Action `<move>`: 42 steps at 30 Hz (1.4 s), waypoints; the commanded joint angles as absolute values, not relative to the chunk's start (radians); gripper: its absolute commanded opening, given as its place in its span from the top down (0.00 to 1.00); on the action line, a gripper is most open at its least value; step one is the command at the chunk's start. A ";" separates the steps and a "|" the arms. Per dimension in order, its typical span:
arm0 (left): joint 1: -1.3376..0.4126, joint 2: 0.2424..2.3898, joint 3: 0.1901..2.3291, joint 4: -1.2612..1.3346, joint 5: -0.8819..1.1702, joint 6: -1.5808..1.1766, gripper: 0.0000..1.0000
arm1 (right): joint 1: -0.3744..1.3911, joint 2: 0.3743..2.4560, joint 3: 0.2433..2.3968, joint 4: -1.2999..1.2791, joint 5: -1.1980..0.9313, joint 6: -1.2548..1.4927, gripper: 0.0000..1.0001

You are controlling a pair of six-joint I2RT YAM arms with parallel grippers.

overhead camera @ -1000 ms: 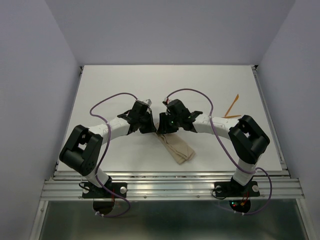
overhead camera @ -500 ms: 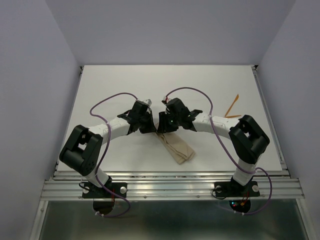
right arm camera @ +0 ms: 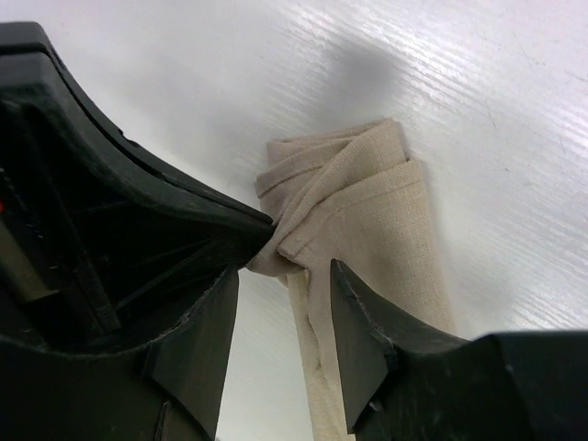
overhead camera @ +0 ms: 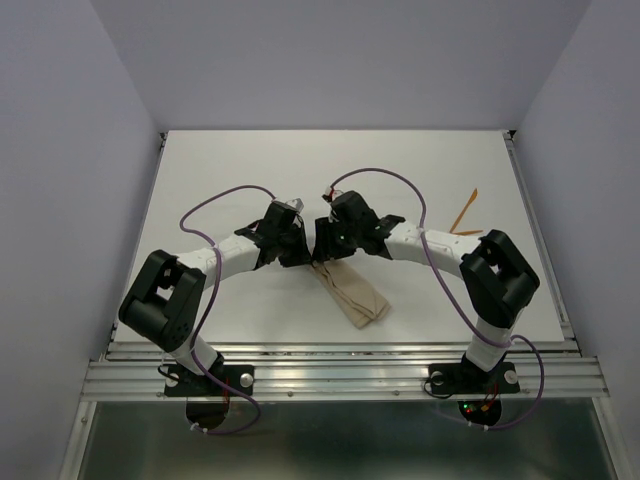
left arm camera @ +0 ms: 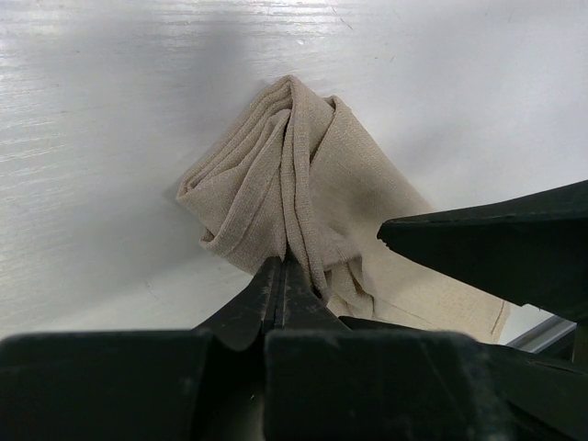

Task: Fold the napkin into a case and place the utensils inside
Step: Stuff the top corner of the smaller-rectangle-folded napkin into the folded napkin.

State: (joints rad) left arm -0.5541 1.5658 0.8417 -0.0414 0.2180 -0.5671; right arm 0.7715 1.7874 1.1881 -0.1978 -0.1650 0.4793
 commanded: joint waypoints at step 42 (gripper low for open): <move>-0.549 1.502 0.851 -0.034 0.239 -0.546 1.00 | 0.765 1.942 1.226 -0.092 -0.170 0.606 0.99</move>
State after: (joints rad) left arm -0.5541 1.5616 0.8417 -0.0452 0.2207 -0.5610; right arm 0.7708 1.9148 1.1969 -0.1360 -0.1905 0.5781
